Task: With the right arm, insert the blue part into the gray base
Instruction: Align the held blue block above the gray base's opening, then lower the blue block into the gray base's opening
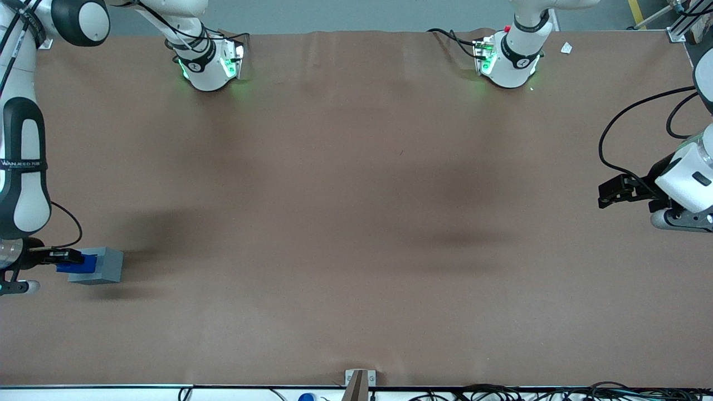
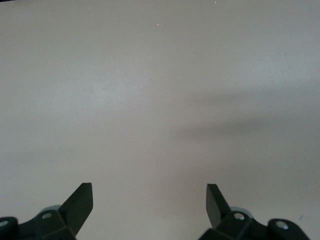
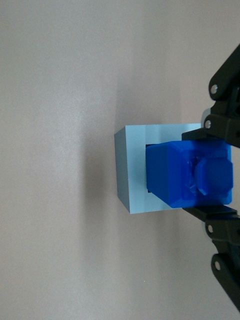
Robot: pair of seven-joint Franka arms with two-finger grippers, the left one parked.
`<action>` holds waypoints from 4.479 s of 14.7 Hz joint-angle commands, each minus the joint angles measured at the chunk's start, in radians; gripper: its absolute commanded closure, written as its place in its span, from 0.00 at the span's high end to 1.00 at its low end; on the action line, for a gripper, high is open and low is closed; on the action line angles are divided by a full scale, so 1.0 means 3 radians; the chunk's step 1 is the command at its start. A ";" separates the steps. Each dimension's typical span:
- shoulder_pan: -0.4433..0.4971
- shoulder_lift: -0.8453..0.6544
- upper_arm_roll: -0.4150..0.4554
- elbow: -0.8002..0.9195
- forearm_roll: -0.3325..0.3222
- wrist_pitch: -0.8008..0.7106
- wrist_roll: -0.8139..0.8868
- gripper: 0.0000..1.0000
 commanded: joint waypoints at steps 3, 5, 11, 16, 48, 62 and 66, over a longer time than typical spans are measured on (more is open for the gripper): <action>-0.0015 0.0059 0.0028 0.0004 -0.0010 0.0051 0.0024 0.00; -0.0025 0.0049 0.0028 0.0015 -0.0010 0.0041 0.0019 0.00; -0.0030 0.0033 0.0033 0.0030 -0.0010 0.0020 0.0014 0.00; -0.0030 0.0018 0.0028 0.0076 -0.0010 -0.0015 0.0009 0.00; -0.0056 -0.0003 0.0038 -0.0052 0.0062 -0.0026 0.0019 0.00; -0.0051 -0.0059 0.0038 -0.0052 0.0062 -0.0057 0.0014 0.00; -0.0046 -0.0064 0.0038 -0.0052 0.0062 -0.0057 -0.0002 0.00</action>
